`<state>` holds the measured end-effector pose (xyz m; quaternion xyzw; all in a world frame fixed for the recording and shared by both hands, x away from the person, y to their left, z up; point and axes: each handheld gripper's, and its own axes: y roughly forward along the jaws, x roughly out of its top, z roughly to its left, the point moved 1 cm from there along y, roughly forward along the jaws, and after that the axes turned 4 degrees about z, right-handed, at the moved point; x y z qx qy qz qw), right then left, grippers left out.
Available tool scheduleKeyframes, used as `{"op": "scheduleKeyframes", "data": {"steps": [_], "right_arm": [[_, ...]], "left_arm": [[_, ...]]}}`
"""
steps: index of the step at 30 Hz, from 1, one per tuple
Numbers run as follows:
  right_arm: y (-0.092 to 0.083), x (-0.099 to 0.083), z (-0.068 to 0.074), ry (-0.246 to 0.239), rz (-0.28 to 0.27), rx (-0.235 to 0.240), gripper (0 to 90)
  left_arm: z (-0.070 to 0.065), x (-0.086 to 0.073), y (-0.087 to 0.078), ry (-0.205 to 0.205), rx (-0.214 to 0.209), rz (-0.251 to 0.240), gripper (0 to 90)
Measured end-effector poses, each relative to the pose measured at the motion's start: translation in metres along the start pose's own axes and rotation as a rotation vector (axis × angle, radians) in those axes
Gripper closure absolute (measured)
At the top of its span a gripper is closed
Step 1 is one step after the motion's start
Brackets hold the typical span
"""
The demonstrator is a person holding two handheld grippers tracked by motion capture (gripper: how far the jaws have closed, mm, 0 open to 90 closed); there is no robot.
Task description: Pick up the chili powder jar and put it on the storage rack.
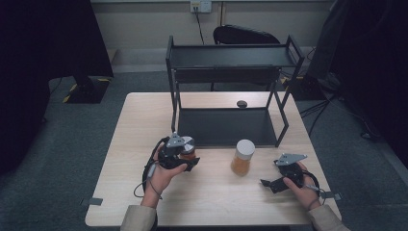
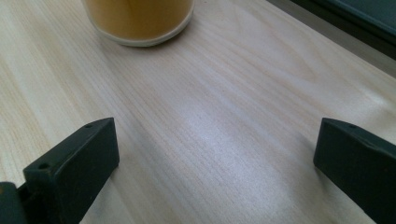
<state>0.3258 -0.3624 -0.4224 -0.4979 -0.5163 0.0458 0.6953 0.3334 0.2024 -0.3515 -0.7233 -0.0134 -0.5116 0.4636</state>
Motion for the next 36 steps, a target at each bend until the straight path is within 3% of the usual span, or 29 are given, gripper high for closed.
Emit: {"op": "scheduleKeyframes", "data": {"steps": [10, 23, 36], "right_arm": [[0.000, 0.000, 0.000, 0.000, 0.000, 0.000, 0.0], [0.000, 0.000, 0.000, 0.000, 0.000, 0.000, 0.0], [0.000, 0.000, 0.000, 0.000, 0.000, 0.000, 0.0]], "left_arm": [[0.005, 0.027, 0.003, 0.019, -0.001, -0.001, 30.0], [0.012, 0.062, 0.007, 0.021, -0.034, -0.003, 30.0], [0.013, 0.093, 0.003, 0.046, -0.030, -0.009, 30.1]]}}
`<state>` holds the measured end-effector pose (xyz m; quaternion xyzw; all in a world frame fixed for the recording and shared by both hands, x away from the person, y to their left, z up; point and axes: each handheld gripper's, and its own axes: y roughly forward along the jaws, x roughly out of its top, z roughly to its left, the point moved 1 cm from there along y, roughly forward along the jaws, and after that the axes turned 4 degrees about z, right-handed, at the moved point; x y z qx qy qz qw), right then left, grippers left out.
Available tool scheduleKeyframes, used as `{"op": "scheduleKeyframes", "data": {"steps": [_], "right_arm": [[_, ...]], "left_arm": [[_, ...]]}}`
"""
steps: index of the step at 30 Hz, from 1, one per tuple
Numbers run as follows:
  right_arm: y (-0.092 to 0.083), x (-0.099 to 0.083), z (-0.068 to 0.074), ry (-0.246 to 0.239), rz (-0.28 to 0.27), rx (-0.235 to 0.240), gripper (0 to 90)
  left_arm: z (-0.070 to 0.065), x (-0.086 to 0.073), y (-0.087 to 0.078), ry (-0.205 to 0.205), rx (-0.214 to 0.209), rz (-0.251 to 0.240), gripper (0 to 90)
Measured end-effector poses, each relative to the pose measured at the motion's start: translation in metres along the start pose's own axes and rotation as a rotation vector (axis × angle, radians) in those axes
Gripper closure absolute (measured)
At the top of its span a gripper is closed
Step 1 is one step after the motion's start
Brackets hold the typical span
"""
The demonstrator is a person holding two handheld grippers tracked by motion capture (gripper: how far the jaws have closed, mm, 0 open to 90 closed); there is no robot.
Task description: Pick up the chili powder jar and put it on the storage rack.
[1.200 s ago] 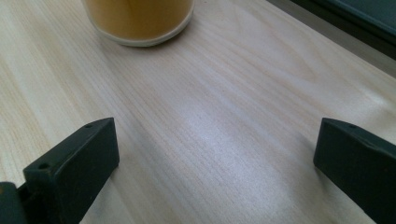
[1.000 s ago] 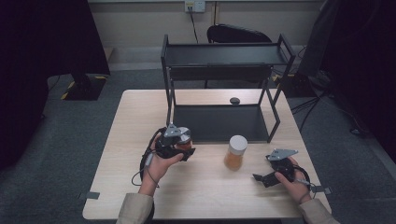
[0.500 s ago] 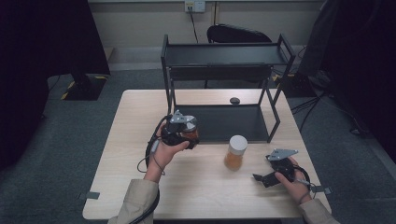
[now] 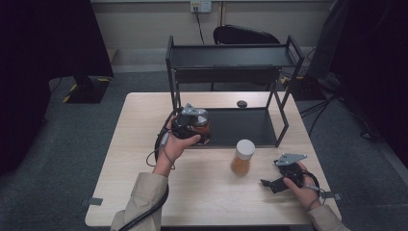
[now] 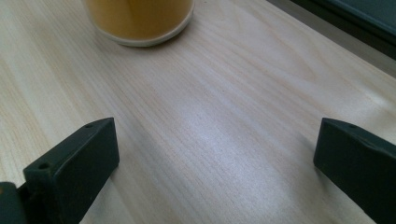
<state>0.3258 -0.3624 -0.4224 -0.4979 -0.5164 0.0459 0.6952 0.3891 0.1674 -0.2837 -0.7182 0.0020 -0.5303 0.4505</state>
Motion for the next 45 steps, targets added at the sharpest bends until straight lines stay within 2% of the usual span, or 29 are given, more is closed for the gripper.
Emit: {"op": "scheduleKeyframes", "data": {"steps": [7, 22, 32, 45], "right_arm": [[0.000, 0.000, 0.000, 0.000, 0.000, 0.000, 0.0], [0.000, 0.000, 0.000, 0.001, -0.001, 0.000, 0.0], [0.000, 0.000, 0.000, 0.001, -0.001, 0.000, 0.0], [0.000, 0.000, 0.000, 0.001, 0.000, 0.000, 0.0]], "left_arm": [[0.002, 0.021, -0.008, 0.017, 0.011, -0.004, 30.1], [0.007, 0.059, -0.019, 0.009, 0.013, -0.014, 30.1], [0.009, 0.084, -0.031, 0.022, 0.013, -0.015, 30.1], [0.009, 0.115, -0.048, 0.037, 0.037, -0.028, 30.1]]}}
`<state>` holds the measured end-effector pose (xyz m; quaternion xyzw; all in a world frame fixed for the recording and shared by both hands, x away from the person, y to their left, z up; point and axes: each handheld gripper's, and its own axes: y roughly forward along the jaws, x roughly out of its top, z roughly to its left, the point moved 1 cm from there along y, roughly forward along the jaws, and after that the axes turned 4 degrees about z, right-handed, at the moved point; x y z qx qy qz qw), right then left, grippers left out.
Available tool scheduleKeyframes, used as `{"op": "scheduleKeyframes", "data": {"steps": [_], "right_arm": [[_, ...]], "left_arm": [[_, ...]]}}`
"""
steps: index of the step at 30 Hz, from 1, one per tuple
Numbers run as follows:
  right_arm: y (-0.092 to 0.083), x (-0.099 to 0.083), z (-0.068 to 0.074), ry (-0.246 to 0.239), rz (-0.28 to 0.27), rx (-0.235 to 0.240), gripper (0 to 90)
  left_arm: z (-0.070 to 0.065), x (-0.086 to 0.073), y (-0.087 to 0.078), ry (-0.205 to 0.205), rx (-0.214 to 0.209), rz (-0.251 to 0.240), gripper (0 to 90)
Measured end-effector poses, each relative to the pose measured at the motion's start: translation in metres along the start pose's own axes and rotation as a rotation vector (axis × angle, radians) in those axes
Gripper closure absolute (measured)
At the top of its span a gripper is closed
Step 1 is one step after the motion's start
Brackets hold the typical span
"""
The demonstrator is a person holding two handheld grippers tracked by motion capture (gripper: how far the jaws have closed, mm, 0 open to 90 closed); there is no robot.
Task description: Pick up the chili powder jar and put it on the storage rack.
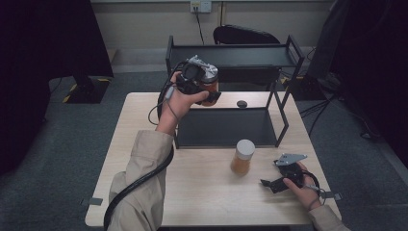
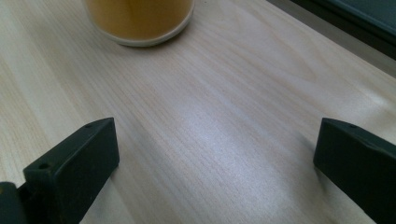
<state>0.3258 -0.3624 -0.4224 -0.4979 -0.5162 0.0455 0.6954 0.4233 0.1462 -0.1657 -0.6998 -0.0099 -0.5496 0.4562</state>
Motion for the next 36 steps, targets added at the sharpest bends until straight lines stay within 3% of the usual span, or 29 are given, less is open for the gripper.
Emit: {"op": "scheduleKeyframes", "data": {"steps": [25, 36], "right_arm": [[0.000, 0.000, 0.000, 0.000, 0.000, 0.001, 0.0], [0.000, 0.000, 0.000, 0.000, 0.002, 0.001, 0.0]], "left_arm": [[0.014, 0.044, -0.025, -0.018, 0.038, -0.007, 30.1], [0.023, 0.061, -0.020, -0.032, 0.053, -0.010, 30.1]]}}
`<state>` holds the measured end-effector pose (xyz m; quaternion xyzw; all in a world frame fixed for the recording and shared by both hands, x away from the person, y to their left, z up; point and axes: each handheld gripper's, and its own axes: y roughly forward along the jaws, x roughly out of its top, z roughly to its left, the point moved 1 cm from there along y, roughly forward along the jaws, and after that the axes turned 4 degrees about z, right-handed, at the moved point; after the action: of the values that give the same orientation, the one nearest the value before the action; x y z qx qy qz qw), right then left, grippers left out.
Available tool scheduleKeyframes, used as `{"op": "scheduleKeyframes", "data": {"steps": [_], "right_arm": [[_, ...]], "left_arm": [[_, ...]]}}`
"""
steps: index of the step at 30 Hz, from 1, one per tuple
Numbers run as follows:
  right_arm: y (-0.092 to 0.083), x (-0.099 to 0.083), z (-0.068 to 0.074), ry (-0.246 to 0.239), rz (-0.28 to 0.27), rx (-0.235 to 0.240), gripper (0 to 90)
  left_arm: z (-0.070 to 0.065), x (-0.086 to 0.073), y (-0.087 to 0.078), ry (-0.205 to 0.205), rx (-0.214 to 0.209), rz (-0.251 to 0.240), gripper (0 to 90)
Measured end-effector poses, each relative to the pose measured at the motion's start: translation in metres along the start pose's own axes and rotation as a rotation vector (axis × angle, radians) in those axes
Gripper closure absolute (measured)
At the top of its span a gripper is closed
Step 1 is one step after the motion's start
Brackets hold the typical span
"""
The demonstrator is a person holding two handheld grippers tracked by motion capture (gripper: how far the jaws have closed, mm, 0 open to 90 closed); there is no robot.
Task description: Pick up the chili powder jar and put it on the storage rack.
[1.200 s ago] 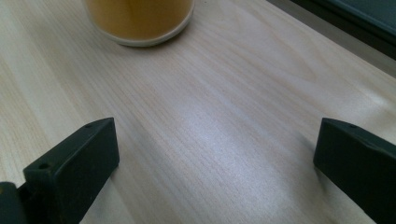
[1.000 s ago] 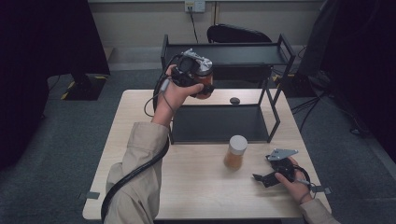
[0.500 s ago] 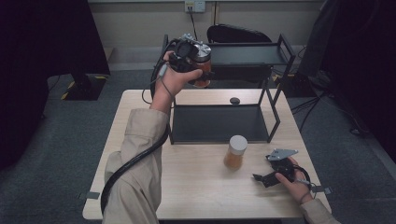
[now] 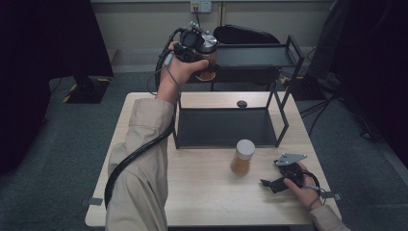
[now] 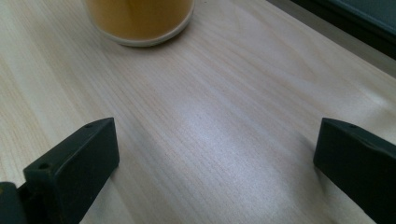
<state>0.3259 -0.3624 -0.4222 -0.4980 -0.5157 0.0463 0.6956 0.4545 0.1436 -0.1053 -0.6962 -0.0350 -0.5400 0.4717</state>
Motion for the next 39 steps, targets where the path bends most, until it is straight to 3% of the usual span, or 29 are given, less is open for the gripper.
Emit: {"op": "scheduleKeyframes", "data": {"steps": [17, 28, 39], "right_arm": [[0.000, 0.000, 0.000, 0.000, 0.000, 0.000, 0.0], [0.000, 0.000, 0.000, 0.001, 0.000, 0.000, 0.0], [0.000, 0.000, 0.000, 0.001, 0.001, 0.001, 0.0]], "left_arm": [[0.017, 0.027, 0.019, -0.027, 0.043, 0.015, 30.1], [0.029, 0.031, 0.033, -0.065, 0.062, 0.021, 30.1], [0.032, 0.029, 0.040, -0.079, 0.066, 0.029, 30.1]]}}
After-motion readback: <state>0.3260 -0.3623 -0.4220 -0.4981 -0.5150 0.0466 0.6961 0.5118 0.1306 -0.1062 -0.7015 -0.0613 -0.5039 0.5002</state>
